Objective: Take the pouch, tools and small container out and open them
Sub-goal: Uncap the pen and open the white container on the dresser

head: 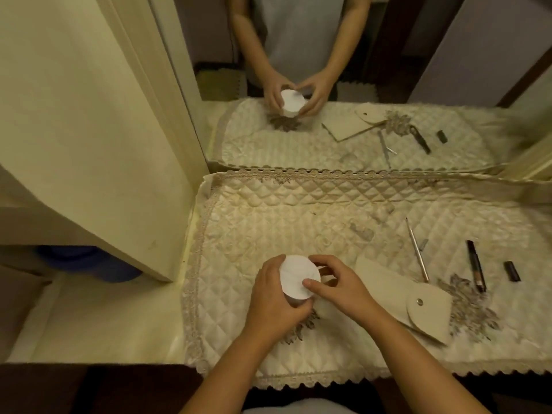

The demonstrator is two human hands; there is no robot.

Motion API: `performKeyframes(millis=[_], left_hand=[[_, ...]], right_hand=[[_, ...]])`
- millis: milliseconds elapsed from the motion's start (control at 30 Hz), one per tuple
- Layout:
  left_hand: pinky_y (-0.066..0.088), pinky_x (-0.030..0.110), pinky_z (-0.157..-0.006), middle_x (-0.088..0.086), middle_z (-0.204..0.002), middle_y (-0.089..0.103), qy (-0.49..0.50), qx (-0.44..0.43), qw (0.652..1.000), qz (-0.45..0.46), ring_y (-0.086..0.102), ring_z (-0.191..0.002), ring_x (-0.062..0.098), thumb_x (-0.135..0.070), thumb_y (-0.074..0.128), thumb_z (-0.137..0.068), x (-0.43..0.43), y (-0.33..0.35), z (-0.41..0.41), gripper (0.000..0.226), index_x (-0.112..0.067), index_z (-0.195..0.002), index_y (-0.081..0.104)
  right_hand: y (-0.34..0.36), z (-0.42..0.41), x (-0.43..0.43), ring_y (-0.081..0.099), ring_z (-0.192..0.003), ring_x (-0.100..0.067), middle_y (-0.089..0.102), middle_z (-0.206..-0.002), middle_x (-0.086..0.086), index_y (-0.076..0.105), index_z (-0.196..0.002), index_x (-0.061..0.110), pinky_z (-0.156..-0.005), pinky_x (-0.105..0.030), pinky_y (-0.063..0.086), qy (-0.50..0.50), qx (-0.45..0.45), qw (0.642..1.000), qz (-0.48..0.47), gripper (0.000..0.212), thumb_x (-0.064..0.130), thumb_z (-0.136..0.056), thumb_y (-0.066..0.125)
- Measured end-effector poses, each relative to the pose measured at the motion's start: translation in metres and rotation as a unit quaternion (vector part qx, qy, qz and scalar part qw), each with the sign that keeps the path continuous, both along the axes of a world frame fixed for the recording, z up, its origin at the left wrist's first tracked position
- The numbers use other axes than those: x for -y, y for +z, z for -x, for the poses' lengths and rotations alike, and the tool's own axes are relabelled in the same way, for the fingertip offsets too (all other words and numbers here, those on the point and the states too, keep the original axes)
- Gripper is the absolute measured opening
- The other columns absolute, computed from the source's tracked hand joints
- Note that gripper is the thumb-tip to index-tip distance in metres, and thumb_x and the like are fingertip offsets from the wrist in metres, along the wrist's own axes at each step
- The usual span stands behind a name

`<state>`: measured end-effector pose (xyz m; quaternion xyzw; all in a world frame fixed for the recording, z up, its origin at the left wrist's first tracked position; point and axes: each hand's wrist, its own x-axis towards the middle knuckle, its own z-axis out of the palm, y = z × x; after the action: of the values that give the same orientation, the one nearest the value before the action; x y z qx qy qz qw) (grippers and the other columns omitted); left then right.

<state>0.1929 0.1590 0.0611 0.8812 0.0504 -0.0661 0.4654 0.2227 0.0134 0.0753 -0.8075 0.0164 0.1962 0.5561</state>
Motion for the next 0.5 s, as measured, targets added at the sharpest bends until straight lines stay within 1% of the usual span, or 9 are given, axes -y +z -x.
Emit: performKeyframes(millis=[67, 167, 233, 300, 367, 433, 500], left_hand=[[0.039, 0.033, -0.101, 0.001, -0.137, 0.037, -0.027, 0.003, 1.0, -0.004, 0.036, -0.124, 0.016, -0.046, 0.067, -0.061, 0.009, 0.004, -0.003, 0.089, -0.018, -0.134, 0.026], [0.038, 0.035, -0.102, 0.002, -0.134, 0.039, -0.056, 0.015, 0.998, -0.007, 0.038, -0.123, 0.017, -0.052, 0.06, -0.055, 0.02, 0.01, -0.004, 0.092, -0.018, -0.134, 0.028], [0.038, 0.036, -0.102, 0.005, -0.133, 0.042, -0.062, 0.032, 0.998, -0.012, 0.04, -0.122, 0.018, -0.056, 0.054, -0.052, 0.026, 0.011, -0.004, 0.093, -0.016, -0.132, 0.031], [0.036, 0.029, -0.101, 0.005, -0.132, 0.043, -0.062, 0.031, 0.998, -0.009, 0.041, -0.121, 0.017, -0.058, 0.051, -0.048, 0.031, 0.012, -0.002, 0.096, -0.014, -0.132, 0.032], [0.033, 0.024, -0.096, 0.005, -0.13, 0.044, -0.068, 0.032, 0.997, 0.002, 0.041, -0.116, 0.012, -0.058, 0.051, -0.048, 0.035, 0.013, 0.0, 0.096, -0.013, -0.131, 0.034], [0.035, 0.024, -0.093, 0.005, -0.127, 0.046, -0.077, 0.032, 0.996, 0.012, 0.041, -0.11, 0.008, -0.058, 0.053, -0.049, 0.038, 0.012, 0.001, 0.093, -0.013, -0.128, 0.036], [0.042, 0.03, -0.09, 0.003, -0.125, 0.046, -0.077, 0.022, 0.997, 0.017, 0.045, -0.11, 0.013, -0.059, 0.056, -0.049, 0.04, 0.01, 0.002, 0.091, -0.016, -0.126, 0.037]], right_hand=[[0.003, 0.003, 0.011, 0.051, -0.098, 0.004, 0.052, -0.109, 0.017, 0.049, -0.114, 0.03, -0.072, -0.009, 0.045, -0.001, 0.01, 1.0, 0.022, 0.048, 0.026, -0.073, 0.074], [0.004, 0.008, 0.024, 0.049, -0.101, 0.001, 0.048, -0.116, 0.012, 0.045, -0.125, 0.024, -0.074, -0.013, 0.042, 0.009, 0.007, 0.999, 0.051, 0.066, 0.031, -0.067, 0.078], [0.006, 0.011, 0.029, 0.048, -0.101, 0.001, 0.046, -0.119, 0.011, 0.043, -0.128, 0.022, -0.076, -0.013, 0.041, 0.015, 0.002, 0.998, 0.058, 0.072, 0.032, -0.066, 0.079], [0.01, 0.014, 0.032, 0.047, -0.098, 0.006, 0.045, -0.114, 0.014, 0.043, -0.125, 0.025, -0.073, -0.007, 0.041, 0.022, 0.005, 0.998, 0.064, 0.07, 0.03, -0.065, 0.079], [0.013, 0.016, 0.034, 0.045, -0.095, 0.011, 0.044, -0.11, 0.015, 0.044, -0.123, 0.026, -0.07, 0.0, 0.039, 0.026, 0.015, 0.996, 0.078, 0.068, 0.029, -0.066, 0.079], [0.014, 0.017, 0.038, 0.046, -0.094, 0.01, 0.046, -0.108, 0.015, 0.047, -0.123, 0.024, -0.069, -0.003, 0.039, 0.026, 0.022, 0.995, 0.099, 0.068, 0.032, -0.064, 0.08], [0.014, 0.017, 0.041, 0.048, -0.092, 0.008, 0.048, -0.105, 0.017, 0.05, -0.119, 0.027, -0.071, -0.007, 0.038, 0.026, 0.021, 0.993, 0.109, 0.065, 0.035, -0.062, 0.081]])
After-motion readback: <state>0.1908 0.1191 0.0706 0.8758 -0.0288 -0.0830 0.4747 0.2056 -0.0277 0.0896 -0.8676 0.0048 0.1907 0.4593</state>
